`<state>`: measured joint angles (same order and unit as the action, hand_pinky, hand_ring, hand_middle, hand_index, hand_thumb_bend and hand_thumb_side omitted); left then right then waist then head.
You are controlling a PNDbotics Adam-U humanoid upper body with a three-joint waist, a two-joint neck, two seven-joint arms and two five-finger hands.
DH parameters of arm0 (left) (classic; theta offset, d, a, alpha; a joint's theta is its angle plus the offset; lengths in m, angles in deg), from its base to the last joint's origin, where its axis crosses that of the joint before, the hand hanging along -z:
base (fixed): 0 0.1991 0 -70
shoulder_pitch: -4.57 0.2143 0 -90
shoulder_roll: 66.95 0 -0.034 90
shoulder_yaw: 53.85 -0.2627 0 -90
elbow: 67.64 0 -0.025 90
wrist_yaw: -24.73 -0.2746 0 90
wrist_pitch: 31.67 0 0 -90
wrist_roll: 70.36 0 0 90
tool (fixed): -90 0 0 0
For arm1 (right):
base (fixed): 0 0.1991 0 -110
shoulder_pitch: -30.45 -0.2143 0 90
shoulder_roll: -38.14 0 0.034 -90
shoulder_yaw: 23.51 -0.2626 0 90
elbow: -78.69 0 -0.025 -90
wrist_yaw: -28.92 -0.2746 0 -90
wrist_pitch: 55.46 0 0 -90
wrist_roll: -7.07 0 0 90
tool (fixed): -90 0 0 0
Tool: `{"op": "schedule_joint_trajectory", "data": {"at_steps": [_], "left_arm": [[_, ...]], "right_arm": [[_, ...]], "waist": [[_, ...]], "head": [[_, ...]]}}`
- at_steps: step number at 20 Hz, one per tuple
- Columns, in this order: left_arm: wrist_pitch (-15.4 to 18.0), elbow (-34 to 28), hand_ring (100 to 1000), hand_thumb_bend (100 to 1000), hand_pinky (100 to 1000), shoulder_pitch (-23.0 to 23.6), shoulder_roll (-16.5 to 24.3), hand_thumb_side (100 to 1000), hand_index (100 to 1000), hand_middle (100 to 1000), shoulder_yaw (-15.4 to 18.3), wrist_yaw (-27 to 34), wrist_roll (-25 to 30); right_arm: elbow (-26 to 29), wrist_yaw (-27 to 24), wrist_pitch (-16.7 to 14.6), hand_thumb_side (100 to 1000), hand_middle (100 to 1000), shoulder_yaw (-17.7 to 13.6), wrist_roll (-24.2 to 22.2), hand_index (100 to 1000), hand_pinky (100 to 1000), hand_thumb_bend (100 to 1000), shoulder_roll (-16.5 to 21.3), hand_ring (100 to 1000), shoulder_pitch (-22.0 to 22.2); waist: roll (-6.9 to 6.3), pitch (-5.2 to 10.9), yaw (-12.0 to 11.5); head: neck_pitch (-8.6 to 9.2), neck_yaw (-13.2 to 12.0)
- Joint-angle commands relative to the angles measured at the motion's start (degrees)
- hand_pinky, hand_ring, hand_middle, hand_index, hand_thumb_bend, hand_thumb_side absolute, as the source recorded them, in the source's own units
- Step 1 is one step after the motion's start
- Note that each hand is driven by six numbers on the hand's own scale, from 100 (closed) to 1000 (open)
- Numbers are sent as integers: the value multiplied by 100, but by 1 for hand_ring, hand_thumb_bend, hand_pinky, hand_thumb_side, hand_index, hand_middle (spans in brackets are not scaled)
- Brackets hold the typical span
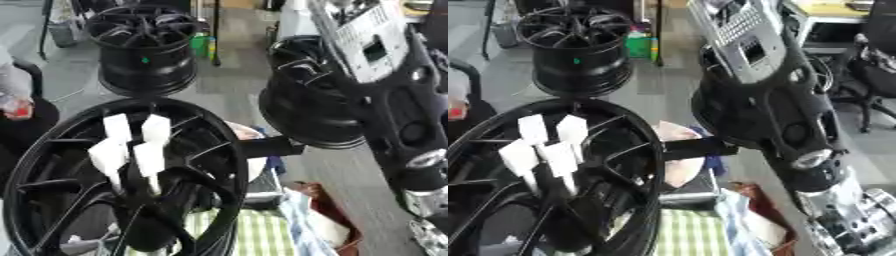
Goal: Pull the pin out of the wheel hub.
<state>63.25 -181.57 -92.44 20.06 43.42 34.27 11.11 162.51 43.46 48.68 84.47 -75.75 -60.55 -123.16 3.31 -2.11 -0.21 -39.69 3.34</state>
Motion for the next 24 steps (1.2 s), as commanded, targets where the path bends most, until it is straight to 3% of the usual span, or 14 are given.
{"op": "schedule_joint_trajectory", "data": {"at_steps": [1, 7, 9, 14, 24], "left_arm": [[8, -66, 898, 162, 828, -58, 67, 608, 805, 785, 12, -4, 28], [-5, -66, 898, 161, 828, -53, 70, 610, 804, 785, -3, 4, 49], [-9, -66, 899, 160, 828, -50, 73, 611, 804, 786, -6, 5, 54], [-13, -66, 899, 160, 828, -45, 79, 612, 805, 786, -16, 5, 72], [-28, -66, 899, 159, 828, -45, 79, 614, 804, 787, -18, 13, 83]], "right_arm": [[-295, -247, 175, 710, 742, 363, -419, 835, 799, 100, 24, 812, -222], [-762, -667, 553, 794, 741, 1094, -1306, 834, 798, 100, -5, 810, -438], [-843, -828, 673, 764, 739, 1278, -1510, 833, 797, 100, -23, 810, -510], [-971, -992, 908, 788, 745, 1610, -1891, 832, 799, 100, -78, 812, -694], [-945, -749, 1032, 770, 752, 1819, -2581, 832, 804, 100, -12, 817, -850]], "waist": [[-21, 66, -9], [-9, 67, -23], [-7, 66, -25], [-2, 65, -33], [15, 64, -55]], "head": [[72, 42], [57, 59], [32, 53], [-7, 53], [-55, 11]]}}
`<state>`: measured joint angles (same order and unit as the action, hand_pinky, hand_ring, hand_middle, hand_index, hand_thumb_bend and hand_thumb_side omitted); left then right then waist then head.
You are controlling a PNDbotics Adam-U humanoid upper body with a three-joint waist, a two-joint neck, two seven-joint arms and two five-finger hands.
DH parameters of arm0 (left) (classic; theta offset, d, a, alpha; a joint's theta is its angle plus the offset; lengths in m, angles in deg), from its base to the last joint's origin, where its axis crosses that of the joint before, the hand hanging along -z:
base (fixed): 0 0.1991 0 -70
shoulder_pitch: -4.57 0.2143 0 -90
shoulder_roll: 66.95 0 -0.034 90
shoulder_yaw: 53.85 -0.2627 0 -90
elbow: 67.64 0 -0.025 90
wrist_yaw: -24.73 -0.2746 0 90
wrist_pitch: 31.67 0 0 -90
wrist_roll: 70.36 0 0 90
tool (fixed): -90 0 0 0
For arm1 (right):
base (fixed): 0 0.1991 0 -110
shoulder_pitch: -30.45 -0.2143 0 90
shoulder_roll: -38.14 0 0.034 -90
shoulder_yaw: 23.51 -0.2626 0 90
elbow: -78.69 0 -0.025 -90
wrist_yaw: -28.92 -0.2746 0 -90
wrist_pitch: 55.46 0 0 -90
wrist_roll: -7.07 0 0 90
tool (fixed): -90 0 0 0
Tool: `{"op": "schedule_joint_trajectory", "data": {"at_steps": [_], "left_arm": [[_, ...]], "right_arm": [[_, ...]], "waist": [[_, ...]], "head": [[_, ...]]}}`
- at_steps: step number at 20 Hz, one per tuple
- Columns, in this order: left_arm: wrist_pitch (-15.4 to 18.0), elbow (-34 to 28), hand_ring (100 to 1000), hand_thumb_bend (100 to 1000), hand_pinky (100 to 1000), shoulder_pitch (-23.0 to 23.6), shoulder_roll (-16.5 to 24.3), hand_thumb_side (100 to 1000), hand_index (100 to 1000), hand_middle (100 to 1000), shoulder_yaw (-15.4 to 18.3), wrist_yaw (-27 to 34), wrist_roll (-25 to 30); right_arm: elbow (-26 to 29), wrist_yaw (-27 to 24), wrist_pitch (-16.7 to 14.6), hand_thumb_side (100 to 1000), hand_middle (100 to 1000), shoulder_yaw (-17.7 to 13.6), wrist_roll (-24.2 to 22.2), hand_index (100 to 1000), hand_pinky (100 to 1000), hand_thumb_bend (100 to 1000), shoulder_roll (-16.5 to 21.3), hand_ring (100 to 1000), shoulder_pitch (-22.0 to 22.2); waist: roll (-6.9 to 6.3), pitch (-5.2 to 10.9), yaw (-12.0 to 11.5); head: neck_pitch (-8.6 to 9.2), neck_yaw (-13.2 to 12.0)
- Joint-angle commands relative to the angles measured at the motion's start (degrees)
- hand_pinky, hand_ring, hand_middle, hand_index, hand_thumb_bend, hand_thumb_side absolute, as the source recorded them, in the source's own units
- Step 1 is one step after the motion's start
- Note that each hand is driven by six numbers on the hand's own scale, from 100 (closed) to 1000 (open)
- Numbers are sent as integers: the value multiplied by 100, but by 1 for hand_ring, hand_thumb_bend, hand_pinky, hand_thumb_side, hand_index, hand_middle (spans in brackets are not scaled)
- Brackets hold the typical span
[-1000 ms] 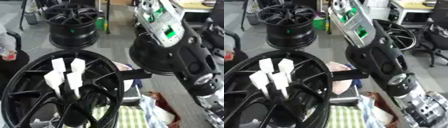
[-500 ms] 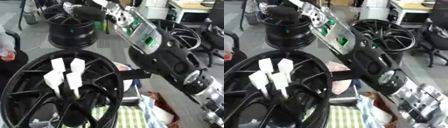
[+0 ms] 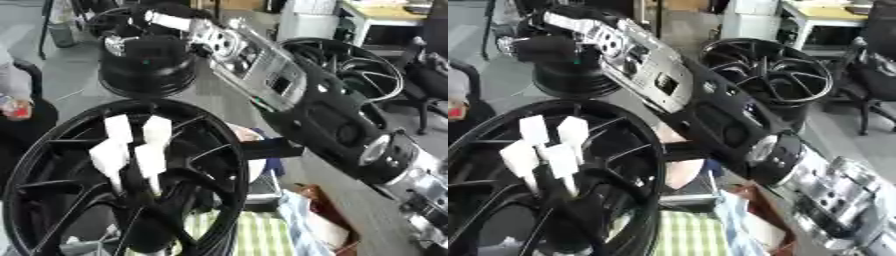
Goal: Pull the pin out of the wheel hub.
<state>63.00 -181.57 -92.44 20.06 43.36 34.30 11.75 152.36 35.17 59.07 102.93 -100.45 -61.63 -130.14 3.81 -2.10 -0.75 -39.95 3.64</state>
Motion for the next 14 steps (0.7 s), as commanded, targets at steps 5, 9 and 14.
{"op": "schedule_joint_trajectory", "data": {"at_steps": [5, 9, 14], "left_arm": [[-3, -66, 899, 159, 829, -49, 80, 613, 805, 787, -13, 12, 21], [0, -66, 899, 159, 829, -50, 81, 614, 805, 787, -13, 14, 24], [-3, -66, 899, 158, 829, -39, 83, 614, 805, 788, -8, 8, 25]], "right_arm": [[106, 45, -21, 764, 752, 63, -297, 831, 804, 100, 93, 818, -192], [127, -94, -59, 757, 753, 151, -489, 831, 806, 100, 104, 818, -214], [181, -16, -207, 689, 756, 254, -994, 830, 812, 100, 168, 821, -254]], "waist": [[-32, 65, -7], [-29, 66, -10], [-25, 68, -7]], "head": [[-35, -17], [-16, -24], [-22, -25]]}}
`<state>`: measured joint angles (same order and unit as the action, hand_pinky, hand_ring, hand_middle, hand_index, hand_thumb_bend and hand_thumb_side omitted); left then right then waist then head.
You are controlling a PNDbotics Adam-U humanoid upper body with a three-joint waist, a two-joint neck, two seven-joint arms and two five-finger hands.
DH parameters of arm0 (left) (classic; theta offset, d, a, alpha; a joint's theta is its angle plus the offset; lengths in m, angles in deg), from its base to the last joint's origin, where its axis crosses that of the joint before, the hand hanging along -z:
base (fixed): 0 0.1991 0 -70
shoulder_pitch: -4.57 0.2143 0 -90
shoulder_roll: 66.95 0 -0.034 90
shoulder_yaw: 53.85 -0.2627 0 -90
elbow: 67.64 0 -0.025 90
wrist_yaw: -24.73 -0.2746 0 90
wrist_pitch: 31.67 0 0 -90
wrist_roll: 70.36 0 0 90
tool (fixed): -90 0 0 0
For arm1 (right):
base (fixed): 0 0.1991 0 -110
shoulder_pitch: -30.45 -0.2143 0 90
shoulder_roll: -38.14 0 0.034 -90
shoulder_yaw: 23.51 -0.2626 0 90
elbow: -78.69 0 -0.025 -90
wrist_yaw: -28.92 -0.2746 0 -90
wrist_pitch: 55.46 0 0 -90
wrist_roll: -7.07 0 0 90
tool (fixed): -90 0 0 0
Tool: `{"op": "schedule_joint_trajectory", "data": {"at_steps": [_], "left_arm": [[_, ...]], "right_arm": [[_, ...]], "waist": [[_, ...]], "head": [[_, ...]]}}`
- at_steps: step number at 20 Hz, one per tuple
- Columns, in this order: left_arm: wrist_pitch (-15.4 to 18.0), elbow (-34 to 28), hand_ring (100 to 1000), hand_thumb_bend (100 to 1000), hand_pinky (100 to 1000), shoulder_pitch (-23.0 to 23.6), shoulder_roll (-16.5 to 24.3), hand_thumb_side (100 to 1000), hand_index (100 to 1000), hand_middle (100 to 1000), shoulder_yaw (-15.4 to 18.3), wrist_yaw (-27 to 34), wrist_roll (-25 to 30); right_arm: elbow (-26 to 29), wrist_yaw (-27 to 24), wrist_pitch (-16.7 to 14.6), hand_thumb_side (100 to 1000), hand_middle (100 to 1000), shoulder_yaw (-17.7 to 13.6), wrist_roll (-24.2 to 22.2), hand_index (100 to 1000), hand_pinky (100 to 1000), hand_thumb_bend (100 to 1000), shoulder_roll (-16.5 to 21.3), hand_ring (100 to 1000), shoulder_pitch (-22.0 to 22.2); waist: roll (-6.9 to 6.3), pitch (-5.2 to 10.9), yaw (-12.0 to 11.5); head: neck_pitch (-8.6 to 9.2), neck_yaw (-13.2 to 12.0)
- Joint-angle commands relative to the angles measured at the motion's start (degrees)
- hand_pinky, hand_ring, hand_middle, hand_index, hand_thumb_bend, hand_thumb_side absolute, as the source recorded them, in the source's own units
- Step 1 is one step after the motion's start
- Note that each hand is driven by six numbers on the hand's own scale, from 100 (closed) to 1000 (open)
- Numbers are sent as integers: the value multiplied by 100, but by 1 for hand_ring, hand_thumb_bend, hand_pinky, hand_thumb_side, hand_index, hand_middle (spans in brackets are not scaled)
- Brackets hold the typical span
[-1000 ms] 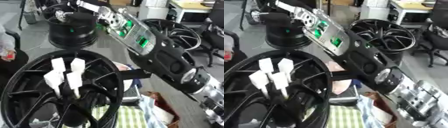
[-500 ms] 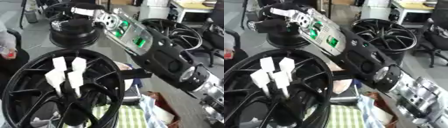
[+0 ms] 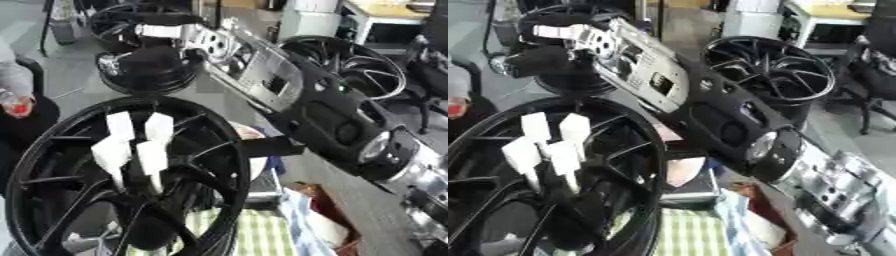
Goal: Pull the pin out of the wheel hub.
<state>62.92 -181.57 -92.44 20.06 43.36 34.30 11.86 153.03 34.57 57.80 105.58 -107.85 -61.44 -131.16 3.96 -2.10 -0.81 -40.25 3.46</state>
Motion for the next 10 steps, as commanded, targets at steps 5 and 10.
{"op": "schedule_joint_trajectory", "data": {"at_steps": [5, 10], "left_arm": [[-1, -66, 900, 158, 829, -28, 82, 615, 805, 788, -4, 6, 12], [-7, -66, 900, 157, 830, -2, 78, 617, 805, 788, 1, -4, 9]], "right_arm": [[190, 505, -277, 591, 763, -76, -1131, 830, 818, 100, 218, 827, -199], [195, 943, -294, 546, 774, -63, -1945, 833, 826, 116, 330, 834, -362]], "waist": [[-39, 69, 9], [-32, 75, 24]], "head": [[1, -21], [-28, -40]]}}
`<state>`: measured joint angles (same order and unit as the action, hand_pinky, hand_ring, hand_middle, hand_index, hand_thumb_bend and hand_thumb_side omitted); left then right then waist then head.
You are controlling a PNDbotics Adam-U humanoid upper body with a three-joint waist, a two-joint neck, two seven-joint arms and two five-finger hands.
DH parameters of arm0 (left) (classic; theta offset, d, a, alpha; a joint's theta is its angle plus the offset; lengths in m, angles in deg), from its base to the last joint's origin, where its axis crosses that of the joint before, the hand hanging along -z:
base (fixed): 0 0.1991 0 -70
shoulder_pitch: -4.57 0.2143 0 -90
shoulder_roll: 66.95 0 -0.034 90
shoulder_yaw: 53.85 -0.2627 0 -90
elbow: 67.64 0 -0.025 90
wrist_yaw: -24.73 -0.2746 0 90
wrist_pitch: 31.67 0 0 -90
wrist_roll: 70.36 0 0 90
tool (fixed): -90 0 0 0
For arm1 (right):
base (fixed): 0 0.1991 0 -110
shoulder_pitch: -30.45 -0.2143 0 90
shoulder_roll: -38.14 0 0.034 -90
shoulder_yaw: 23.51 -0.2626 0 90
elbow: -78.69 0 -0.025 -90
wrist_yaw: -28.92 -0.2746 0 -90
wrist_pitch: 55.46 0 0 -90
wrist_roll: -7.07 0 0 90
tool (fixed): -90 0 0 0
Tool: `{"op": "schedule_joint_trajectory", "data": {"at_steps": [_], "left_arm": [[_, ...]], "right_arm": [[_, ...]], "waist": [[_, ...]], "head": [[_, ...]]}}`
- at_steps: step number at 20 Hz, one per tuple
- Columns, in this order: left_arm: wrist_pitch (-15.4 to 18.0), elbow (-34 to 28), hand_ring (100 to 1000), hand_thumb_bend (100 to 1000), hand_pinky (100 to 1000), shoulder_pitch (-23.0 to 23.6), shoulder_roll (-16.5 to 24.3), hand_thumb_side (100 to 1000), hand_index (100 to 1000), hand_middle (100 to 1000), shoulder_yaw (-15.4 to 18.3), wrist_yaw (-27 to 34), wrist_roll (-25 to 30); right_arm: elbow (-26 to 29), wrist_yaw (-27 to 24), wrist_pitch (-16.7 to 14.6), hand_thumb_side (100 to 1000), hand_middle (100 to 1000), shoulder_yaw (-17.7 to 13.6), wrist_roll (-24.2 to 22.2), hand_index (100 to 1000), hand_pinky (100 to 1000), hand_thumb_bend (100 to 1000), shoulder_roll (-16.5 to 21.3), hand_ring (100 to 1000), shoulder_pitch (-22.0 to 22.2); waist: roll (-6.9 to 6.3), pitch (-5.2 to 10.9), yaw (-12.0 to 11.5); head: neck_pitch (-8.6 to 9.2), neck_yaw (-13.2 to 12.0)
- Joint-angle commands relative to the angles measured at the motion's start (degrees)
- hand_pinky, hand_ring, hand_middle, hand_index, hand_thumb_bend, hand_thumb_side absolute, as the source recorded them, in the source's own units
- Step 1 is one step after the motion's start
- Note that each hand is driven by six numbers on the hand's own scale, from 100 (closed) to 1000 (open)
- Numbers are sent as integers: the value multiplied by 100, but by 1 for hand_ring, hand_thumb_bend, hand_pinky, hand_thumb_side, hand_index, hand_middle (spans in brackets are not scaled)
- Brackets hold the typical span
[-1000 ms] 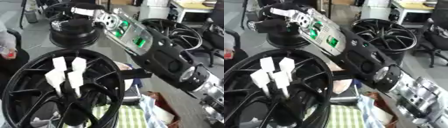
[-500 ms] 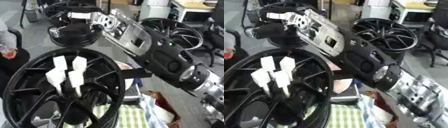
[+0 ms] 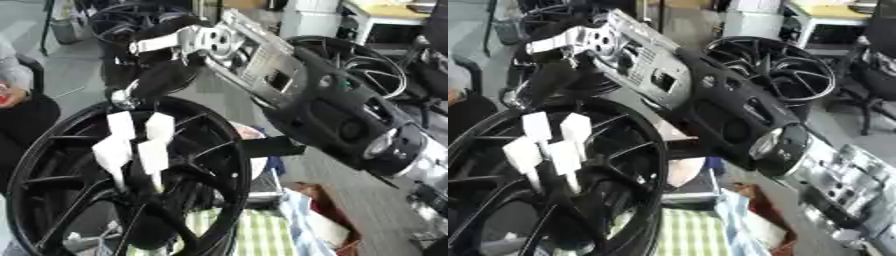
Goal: Pull the pin out of the wheel hub.
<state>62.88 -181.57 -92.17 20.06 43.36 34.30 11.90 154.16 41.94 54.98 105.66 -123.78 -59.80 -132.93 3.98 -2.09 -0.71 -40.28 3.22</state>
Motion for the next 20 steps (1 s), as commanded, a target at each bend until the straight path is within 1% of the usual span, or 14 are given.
{"op": "schedule_joint_trajectory", "data": {"at_steps": [1, 5, 7, 8, 9, 10, 12, 16, 20], "left_arm": [[-4, -66, 900, 157, 830, -27, 78, 617, 805, 788, 2, -6, 5], [-6, -66, 900, 156, 830, -17, 79, 618, 805, 788, 10, -11, 1], [-10, -66, 900, 156, 830, -11, 79, 619, 805, 788, 11, -11, 1], [-11, -66, 900, 155, 830, -9, 78, 619, 805, 788, 12, -11, 0], [-12, -66, 900, 157, 830, -8, 76, 615, 805, 788, 14, -11, -2], [-13, -66, 900, 155, 830, -7, 77, 619, 805, 788, 15, -11, -3], [-12, -66, 900, 155, 830, -8, 80, 619, 805, 789, 13, -10, -2], [-10, -66, 901, 155, 831, -6, 82, 619, 805, 789, 12, -10, -1], [-11, -66, 901, 155, 831, -6, 80, 620, 805, 789, 12, -9, 0]], "right_arm": [[86, 258, -13, 544, 774, -69, -501, 833, 827, 125, 184, 835, -216], [59, 324, 14, 529, 778, -41, -983, 838, 828, 177, 240, 839, -275], [-13, 230, 20, 527, 781, 58, -1081, 841, 829, 201, 249, 842, -290], [-48, 170, 10, 520, 784, 112, -1097, 844, 831, 212, 255, 845, -303], [-74, 119, -10, 487, 787, 159, -1105, 849, 834, 227, 263, 848, -317], [-101, 79, -36, 502, 791, 202, -1108, 853, 835, 239, 271, 850, -332], [-179, 9, -88, 493, 795, 292, -1111, 860, 836, 257, 280, 853, -360], [-317, 5, -217, 429, 798, 443, -1112, 868, 840, 322, 280, 858, -387], [-430, 68, -364, 361, 798, 513, -1112, 870, 841, 364, 273, 863, -378]], "waist": [[-33, 74, 14], [-29, 76, 11], [-27, 74, 8], [-25, 73, 9], [-24, 72, 10], [-24, 71, 13], [-23, 70, 17], [-24, 68, 21], [-25, 60, 24]], "head": [[-27, -21], [-22, -49], [-18, -53], [-18, -51], [-18, -51], [-20, -53], [-30, -52], [-47, -41], [-56, -29]]}}
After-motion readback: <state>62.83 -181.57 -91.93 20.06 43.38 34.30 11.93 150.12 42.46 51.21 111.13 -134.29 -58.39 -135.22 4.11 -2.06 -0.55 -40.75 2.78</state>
